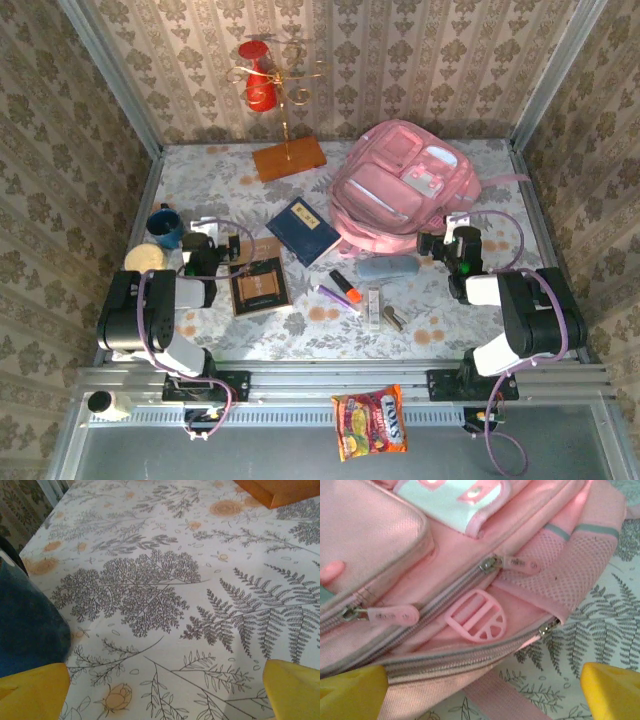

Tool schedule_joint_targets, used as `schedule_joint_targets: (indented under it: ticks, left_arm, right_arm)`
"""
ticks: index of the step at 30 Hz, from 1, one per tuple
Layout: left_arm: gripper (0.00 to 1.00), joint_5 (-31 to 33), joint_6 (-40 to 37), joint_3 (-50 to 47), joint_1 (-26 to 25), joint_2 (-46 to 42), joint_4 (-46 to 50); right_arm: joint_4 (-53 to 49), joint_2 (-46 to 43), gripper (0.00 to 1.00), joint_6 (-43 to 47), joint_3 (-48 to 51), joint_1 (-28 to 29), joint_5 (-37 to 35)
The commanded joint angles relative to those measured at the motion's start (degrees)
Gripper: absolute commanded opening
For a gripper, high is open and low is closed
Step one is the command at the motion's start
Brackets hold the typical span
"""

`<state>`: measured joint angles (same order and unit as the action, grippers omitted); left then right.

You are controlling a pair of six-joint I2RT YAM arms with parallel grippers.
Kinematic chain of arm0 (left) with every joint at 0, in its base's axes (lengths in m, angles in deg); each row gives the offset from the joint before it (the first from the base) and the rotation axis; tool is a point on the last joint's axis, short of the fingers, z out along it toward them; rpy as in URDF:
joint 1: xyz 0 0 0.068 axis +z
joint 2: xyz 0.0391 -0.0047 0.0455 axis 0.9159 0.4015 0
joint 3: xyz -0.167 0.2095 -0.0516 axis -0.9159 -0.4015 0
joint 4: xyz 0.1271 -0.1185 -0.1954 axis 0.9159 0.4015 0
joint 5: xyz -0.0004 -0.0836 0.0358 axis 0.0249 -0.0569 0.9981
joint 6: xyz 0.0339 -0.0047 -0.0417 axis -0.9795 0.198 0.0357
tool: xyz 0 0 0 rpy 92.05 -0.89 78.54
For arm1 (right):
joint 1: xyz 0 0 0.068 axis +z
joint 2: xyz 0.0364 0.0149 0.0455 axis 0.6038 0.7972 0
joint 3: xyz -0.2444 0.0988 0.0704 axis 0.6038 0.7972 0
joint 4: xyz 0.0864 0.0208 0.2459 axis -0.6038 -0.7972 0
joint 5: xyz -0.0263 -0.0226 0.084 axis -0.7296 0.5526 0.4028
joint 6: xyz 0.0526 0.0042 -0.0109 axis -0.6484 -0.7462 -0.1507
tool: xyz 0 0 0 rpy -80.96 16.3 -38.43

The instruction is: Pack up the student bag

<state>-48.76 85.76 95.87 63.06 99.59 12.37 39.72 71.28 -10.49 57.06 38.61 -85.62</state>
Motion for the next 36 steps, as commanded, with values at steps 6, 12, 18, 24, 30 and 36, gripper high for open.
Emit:
schedule_joint_targets:
  ticks: [6,12,18,24,30,36]
  left_arm:
    - [1.0,-1.48,-1.82,2.11,0.55,0.72,-4.29]
    - [1.0,-1.44,-1.78,2.12,0.55,0.67,-4.31]
    - [1.0,-1.76,-1.57,2.23,0.9,0.7,-3.97]
    - [1.0,-3.01,-0.87,2.54,1.85,0.69,-3.34]
    - [1.0,-3.01,-0.86,2.58,1.78,0.69,-3.26]
    - [1.0,-1.38,-0.95,2.17,1.42,-1.07,-3.07]
  right_arm:
    - [5.7,0.88,1.0,1.27,-1.91,-0.44,1.5]
    - [5.64,0.89,1.0,1.27,-1.92,-0.5,1.56]
    - [5.61,0.89,1.0,1.19,-1.91,-0.5,1.59]
    - [5.62,0.89,1.0,1.19,-1.9,-0.48,1.59]
    - [5.62,0.89,1.0,1.27,-1.89,-0.49,1.59]
    - [6.26,-1.23,1.0,0.75,-0.78,0.06,-1.4]
